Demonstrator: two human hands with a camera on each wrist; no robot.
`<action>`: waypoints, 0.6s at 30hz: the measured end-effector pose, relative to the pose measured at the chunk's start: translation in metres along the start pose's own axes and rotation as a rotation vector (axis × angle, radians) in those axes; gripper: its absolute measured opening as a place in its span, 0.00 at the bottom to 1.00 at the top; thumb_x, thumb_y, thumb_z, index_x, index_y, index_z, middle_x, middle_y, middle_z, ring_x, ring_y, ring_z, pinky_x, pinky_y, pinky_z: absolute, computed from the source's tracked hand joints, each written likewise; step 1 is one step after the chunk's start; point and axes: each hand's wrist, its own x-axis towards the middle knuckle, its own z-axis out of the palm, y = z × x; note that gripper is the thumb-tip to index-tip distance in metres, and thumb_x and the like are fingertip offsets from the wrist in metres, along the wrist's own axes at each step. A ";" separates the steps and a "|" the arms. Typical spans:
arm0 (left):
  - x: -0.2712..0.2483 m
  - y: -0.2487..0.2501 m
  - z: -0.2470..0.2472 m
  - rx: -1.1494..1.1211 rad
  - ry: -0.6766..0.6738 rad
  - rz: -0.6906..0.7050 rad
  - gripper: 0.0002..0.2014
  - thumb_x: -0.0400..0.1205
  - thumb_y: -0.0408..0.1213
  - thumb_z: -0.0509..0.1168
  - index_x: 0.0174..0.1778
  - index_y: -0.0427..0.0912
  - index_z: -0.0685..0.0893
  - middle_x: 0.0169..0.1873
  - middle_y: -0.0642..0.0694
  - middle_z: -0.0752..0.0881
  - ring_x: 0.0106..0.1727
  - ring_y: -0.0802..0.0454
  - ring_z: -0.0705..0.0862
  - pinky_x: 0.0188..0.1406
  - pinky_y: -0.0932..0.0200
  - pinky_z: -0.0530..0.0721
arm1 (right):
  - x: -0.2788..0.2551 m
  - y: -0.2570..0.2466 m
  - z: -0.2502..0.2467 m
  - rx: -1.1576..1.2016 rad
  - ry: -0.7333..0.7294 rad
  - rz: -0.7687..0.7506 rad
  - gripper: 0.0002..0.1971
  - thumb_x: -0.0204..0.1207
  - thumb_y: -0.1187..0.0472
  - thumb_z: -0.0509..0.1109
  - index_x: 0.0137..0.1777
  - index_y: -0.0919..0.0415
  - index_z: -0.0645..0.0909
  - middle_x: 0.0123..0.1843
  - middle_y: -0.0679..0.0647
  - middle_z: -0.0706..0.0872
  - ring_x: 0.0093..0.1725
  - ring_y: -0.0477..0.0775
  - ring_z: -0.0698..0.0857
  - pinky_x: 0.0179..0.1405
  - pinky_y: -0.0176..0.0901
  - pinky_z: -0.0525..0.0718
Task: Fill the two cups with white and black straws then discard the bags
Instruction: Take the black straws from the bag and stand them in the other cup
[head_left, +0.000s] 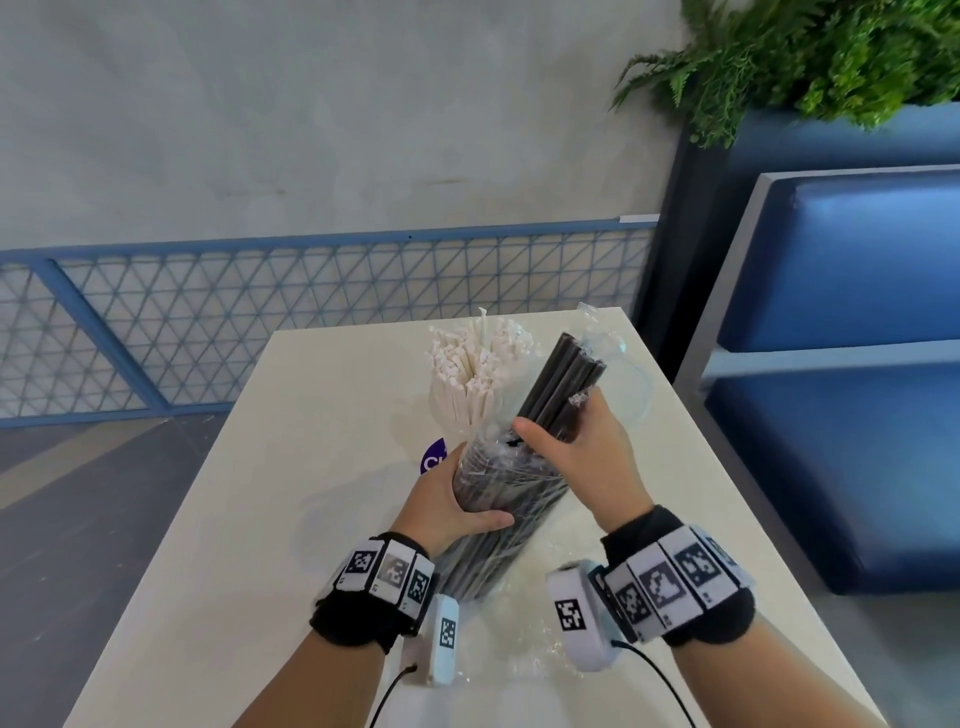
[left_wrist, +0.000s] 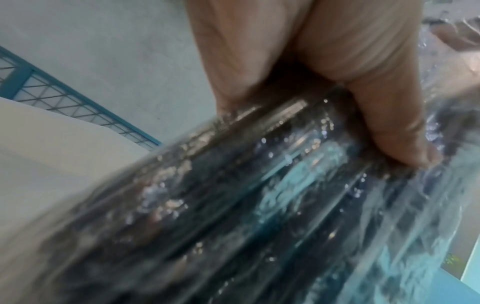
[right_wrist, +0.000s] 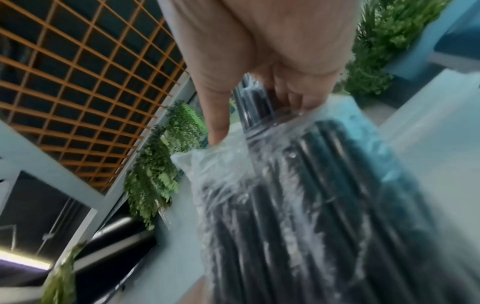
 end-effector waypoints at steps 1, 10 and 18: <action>0.000 0.000 0.000 -0.012 -0.002 -0.002 0.42 0.60 0.43 0.83 0.71 0.50 0.73 0.60 0.53 0.85 0.62 0.57 0.82 0.68 0.52 0.78 | 0.004 0.000 0.003 0.016 0.012 0.016 0.22 0.65 0.53 0.79 0.55 0.56 0.76 0.48 0.48 0.87 0.47 0.46 0.86 0.46 0.40 0.84; 0.003 -0.001 -0.006 -0.070 0.035 -0.041 0.33 0.61 0.39 0.82 0.61 0.51 0.78 0.53 0.55 0.87 0.58 0.57 0.85 0.64 0.55 0.81 | 0.032 -0.017 0.007 0.190 0.088 0.040 0.14 0.72 0.56 0.74 0.52 0.64 0.80 0.46 0.60 0.90 0.47 0.56 0.89 0.53 0.57 0.86; 0.004 -0.006 -0.005 -0.070 0.023 -0.061 0.39 0.59 0.41 0.83 0.67 0.47 0.76 0.56 0.53 0.86 0.59 0.57 0.84 0.65 0.53 0.80 | 0.035 -0.018 -0.005 0.433 -0.009 0.074 0.14 0.67 0.61 0.78 0.51 0.66 0.84 0.48 0.60 0.90 0.50 0.55 0.89 0.54 0.49 0.86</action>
